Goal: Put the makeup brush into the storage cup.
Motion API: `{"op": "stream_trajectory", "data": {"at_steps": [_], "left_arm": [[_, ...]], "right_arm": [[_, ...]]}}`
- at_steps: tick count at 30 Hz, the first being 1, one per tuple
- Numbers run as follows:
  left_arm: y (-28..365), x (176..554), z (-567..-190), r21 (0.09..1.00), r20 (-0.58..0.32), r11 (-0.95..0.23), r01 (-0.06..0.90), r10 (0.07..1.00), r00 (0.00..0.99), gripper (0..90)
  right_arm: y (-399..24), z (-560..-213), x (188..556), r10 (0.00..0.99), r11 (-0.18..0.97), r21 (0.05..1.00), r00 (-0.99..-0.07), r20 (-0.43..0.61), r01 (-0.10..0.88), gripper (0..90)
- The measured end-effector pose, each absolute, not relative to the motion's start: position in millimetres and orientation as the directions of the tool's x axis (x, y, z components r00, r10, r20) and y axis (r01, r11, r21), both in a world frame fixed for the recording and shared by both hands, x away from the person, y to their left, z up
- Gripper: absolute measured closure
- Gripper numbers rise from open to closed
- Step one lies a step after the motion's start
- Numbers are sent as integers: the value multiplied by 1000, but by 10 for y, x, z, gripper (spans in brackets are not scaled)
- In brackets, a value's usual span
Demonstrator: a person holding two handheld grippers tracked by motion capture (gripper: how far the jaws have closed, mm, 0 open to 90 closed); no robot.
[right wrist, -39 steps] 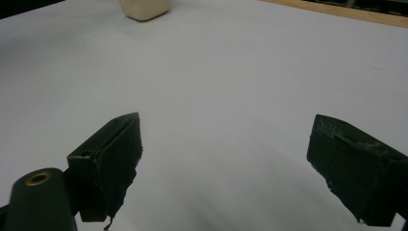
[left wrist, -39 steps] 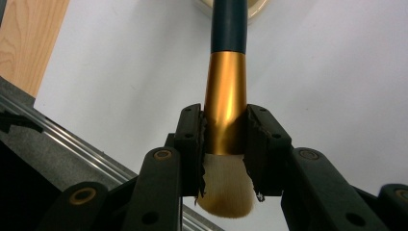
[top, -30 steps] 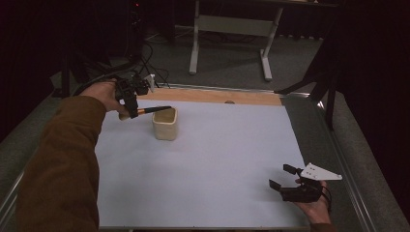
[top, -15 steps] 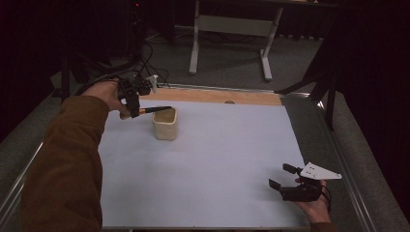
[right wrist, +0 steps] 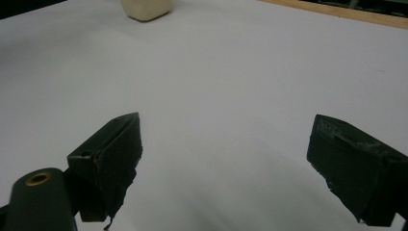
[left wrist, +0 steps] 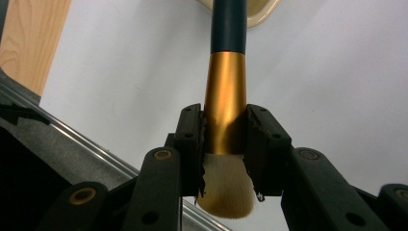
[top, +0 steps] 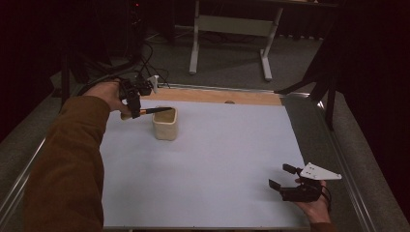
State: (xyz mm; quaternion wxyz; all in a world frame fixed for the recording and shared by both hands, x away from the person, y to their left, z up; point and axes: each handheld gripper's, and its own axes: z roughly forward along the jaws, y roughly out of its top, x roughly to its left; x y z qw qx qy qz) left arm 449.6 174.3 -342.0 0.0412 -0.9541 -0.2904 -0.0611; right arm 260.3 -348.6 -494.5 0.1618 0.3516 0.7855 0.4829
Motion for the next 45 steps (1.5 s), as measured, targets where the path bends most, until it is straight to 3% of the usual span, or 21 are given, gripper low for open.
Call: {"op": "stream_trajectory", "data": {"at_steps": [45], "left_arm": [[1575, 4599, -3595, -66, 137, -822, 566, 554, 821, 688]], "right_arm": [[-3493, -4945, 2601, 708, 286, 872, -701, 86, 397, 116]]}}
